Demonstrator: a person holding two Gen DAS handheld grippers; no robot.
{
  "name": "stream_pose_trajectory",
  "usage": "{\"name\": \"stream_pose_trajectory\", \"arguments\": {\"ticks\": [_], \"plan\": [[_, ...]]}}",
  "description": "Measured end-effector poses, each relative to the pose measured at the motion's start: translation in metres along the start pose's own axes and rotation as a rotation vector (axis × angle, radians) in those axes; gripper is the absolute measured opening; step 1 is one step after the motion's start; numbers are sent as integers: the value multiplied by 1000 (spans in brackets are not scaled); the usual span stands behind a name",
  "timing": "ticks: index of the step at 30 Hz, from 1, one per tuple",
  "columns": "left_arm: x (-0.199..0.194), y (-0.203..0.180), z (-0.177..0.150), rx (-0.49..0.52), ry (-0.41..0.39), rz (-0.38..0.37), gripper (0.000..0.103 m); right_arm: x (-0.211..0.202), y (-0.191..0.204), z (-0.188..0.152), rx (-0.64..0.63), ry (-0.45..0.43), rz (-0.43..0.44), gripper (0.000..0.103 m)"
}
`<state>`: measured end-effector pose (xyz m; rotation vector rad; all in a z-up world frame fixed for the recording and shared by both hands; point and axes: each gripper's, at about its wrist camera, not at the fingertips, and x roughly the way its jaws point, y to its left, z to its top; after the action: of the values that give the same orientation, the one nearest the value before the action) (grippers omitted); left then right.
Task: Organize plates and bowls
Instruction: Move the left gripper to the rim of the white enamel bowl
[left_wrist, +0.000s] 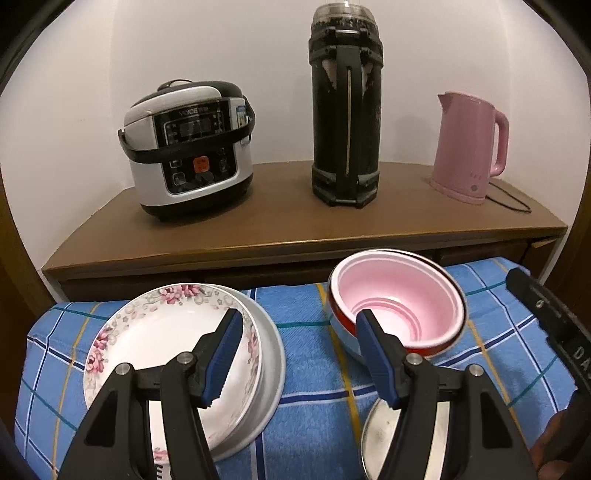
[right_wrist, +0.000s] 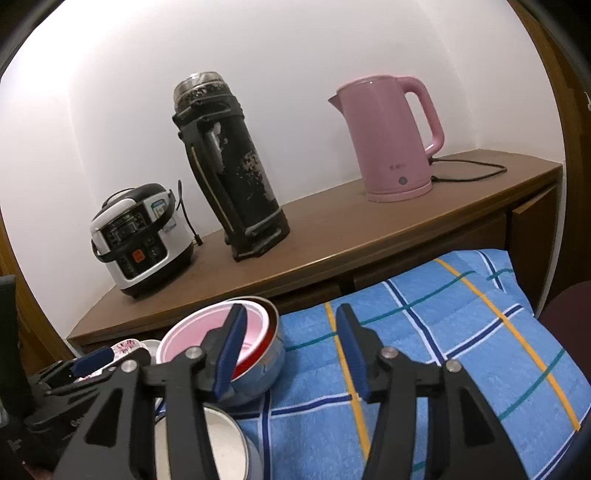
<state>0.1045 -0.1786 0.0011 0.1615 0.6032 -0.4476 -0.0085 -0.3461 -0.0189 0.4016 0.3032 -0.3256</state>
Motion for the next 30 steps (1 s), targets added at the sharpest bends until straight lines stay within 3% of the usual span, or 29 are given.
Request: {"name": "stream_pose_trajectory", "arguments": {"ticks": [30], "plan": [[-49, -2, -41, -2, 107, -2, 66, -79, 17, -36, -35, 57, 55, 55]]}}
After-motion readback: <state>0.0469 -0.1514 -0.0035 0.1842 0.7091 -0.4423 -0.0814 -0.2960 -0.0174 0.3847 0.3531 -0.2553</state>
